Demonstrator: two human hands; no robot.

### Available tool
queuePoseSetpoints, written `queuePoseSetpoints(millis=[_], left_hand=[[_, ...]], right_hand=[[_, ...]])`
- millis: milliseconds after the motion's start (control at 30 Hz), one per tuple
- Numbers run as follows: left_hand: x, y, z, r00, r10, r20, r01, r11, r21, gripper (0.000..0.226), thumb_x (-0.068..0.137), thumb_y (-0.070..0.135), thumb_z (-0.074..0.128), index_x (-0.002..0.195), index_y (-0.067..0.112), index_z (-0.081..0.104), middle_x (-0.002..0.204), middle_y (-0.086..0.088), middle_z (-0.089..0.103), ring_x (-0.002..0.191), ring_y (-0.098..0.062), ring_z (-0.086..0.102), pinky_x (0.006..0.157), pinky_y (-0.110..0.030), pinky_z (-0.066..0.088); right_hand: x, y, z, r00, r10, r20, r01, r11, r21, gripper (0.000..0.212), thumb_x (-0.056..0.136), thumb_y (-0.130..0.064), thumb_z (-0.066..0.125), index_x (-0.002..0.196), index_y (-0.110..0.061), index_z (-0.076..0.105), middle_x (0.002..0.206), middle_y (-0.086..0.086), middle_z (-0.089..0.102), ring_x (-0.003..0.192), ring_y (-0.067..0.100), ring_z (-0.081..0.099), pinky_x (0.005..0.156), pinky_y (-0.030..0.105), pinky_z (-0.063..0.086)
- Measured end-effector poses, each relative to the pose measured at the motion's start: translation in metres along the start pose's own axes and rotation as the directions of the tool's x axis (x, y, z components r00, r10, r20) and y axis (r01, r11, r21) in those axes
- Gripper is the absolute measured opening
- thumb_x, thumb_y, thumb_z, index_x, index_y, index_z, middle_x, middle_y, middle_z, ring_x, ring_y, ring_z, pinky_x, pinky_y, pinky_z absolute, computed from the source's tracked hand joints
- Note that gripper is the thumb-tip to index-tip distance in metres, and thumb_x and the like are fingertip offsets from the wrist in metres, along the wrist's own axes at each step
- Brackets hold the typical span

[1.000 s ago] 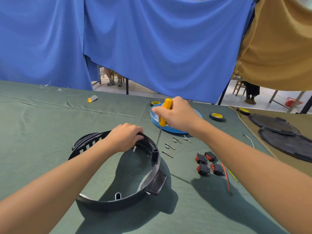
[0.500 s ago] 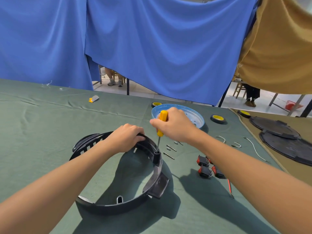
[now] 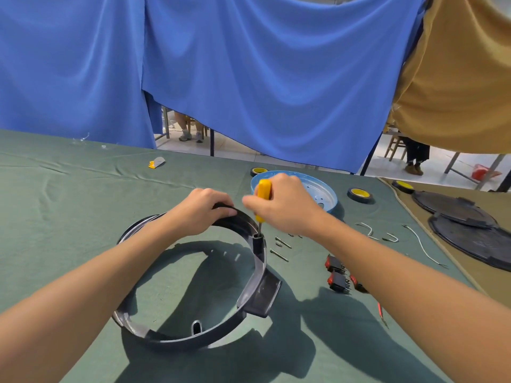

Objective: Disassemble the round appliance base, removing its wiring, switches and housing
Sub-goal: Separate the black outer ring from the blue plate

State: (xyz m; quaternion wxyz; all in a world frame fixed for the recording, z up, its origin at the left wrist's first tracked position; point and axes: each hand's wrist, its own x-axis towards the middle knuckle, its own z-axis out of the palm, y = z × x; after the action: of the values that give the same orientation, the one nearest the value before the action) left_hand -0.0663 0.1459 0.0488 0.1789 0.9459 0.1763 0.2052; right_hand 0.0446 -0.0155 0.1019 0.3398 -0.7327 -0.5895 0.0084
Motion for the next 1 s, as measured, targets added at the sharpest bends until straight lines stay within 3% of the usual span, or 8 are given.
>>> queuePoseSetpoints(millis=[167,300,367,467,600,733,867,1000], left_hand=[[-0.005,-0.007,-0.004,1.000,-0.024,0.004,0.024,1.000,-0.003,0.014,0.094,0.021,0.063,0.095,0.012,0.073,0.085,0.002,0.068,0.083,-0.018,0.057,0.074,-0.024,0.039],[-0.013,-0.016,-0.006,0.997,-0.080,0.003,0.081,0.996,-0.025,0.012,0.093,0.022,0.065,0.090,0.015,0.073,0.078,0.004,0.066,0.075,-0.012,0.055,0.066,-0.017,0.038],[-0.017,-0.021,-0.007,0.995,-0.100,0.012,0.100,0.995,-0.023,0.011,0.093,0.022,0.065,0.089,0.015,0.073,0.076,0.004,0.066,0.072,-0.009,0.055,0.064,-0.011,0.037],[-0.021,-0.023,-0.005,0.993,-0.113,0.039,0.113,0.994,0.002,0.012,0.093,0.022,0.065,0.090,0.014,0.073,0.077,0.004,0.066,0.073,-0.007,0.056,0.065,-0.011,0.038],[-0.023,-0.023,0.003,0.984,-0.139,0.115,0.134,0.990,0.048,0.013,0.094,0.025,0.062,0.093,0.016,0.073,0.088,-0.001,0.070,0.086,-0.020,0.059,0.077,-0.027,0.044],[-0.023,-0.023,0.005,0.981,-0.153,0.119,0.148,0.988,0.048,0.013,0.095,0.026,0.062,0.093,0.018,0.073,0.088,-0.001,0.070,0.087,-0.020,0.060,0.080,-0.030,0.046],[-0.023,-0.024,0.006,0.982,-0.153,0.111,0.148,0.988,0.052,0.014,0.095,0.027,0.062,0.093,0.019,0.073,0.088,0.000,0.070,0.086,-0.020,0.059,0.078,-0.029,0.045],[-0.023,-0.025,0.007,0.981,-0.158,0.117,0.152,0.987,0.055,0.013,0.095,0.027,0.061,0.092,0.020,0.072,0.088,0.000,0.070,0.086,-0.020,0.059,0.077,-0.029,0.046]], right_hand=[[0.014,-0.020,-0.033,0.963,0.013,-0.269,0.018,0.993,0.113,0.043,0.084,-0.023,0.063,0.062,0.012,0.051,0.056,0.024,0.045,0.043,0.010,0.037,0.049,0.030,0.038],[0.024,-0.015,-0.054,0.902,0.159,-0.401,-0.070,0.971,0.227,0.042,0.081,-0.029,0.058,0.070,0.011,0.053,0.059,0.012,0.047,0.051,0.012,0.043,0.043,0.021,0.038],[0.026,-0.003,-0.055,0.911,0.267,-0.314,-0.194,0.950,0.246,0.032,0.082,-0.029,0.056,0.066,-0.002,0.049,0.064,0.009,0.047,0.059,0.017,0.045,0.051,0.025,0.042],[0.019,0.020,-0.037,0.923,0.384,-0.011,-0.365,0.887,0.281,0.014,0.087,-0.019,0.054,0.076,-0.012,0.049,0.071,0.012,0.045,0.063,0.023,0.045,0.054,0.032,0.041],[-0.006,0.041,0.001,0.855,0.452,0.256,-0.470,0.883,0.012,0.015,0.086,-0.023,0.060,0.078,-0.010,0.057,0.069,0.007,0.053,0.055,0.020,0.042,0.049,0.027,0.033],[-0.022,0.041,0.026,0.858,0.381,0.344,-0.364,0.924,-0.113,0.014,0.082,-0.031,0.072,0.085,-0.018,0.072,0.077,-0.001,0.067,0.064,0.010,0.059,0.048,0.021,0.046],[-0.025,0.039,0.038,0.866,0.367,0.340,-0.343,0.930,-0.132,0.016,0.079,-0.028,0.078,0.087,-0.014,0.075,0.091,0.005,0.071,0.085,0.017,0.065,0.075,0.033,0.057],[-0.029,0.039,0.044,0.878,0.373,0.301,-0.335,0.927,-0.171,0.012,0.079,-0.020,0.077,0.085,-0.010,0.074,0.093,0.010,0.069,0.089,0.021,0.062,0.080,0.039,0.056]])
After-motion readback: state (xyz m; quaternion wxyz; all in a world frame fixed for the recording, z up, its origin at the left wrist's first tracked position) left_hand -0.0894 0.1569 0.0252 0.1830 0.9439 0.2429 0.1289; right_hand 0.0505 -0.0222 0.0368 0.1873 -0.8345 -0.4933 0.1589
